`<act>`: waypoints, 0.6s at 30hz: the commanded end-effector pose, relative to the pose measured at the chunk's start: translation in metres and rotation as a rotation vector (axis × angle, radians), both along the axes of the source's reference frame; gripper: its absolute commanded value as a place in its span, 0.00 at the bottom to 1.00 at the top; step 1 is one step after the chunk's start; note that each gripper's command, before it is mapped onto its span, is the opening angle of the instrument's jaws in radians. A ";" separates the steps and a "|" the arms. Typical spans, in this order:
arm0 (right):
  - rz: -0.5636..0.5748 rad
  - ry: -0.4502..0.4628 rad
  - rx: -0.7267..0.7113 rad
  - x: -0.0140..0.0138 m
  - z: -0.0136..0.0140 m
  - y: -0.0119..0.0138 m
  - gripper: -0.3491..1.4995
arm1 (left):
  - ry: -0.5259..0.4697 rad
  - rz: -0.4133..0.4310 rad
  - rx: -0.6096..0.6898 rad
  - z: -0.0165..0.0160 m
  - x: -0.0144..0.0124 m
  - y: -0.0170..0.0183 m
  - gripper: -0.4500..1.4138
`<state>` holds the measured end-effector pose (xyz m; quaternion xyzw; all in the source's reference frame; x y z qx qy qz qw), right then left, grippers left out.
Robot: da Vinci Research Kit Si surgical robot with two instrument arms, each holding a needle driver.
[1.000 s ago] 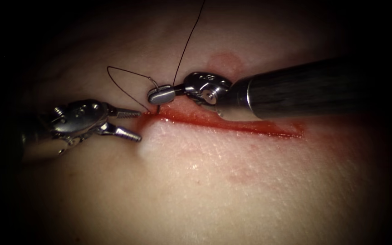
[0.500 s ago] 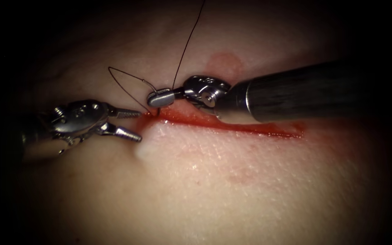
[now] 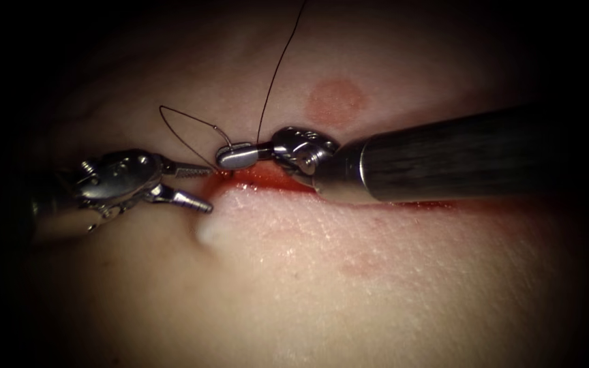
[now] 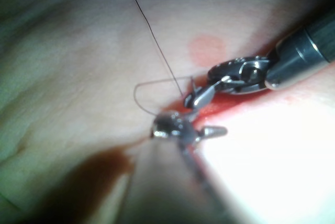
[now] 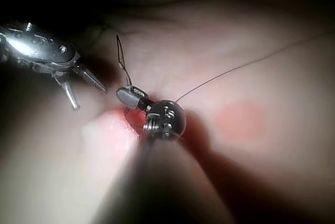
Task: Wound Closure
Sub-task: Throw the needle through the bottom side of the cut.
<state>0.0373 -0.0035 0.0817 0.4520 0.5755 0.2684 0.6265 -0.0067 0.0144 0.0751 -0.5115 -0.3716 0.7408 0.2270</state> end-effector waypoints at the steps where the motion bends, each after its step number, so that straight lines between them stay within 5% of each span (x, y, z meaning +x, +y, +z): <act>1: 0.002 0.004 0.007 0.0006 0.0006 -0.0006 0.00 | -0.002 0.002 0.001 0.0007 -0.0005 -0.0002 0.44; 18: 0.008 -0.020 0.102 0.0008 0.0009 -0.0032 0.00 | 0.000 0.001 0.000 0.0007 -0.0004 -0.0001 0.44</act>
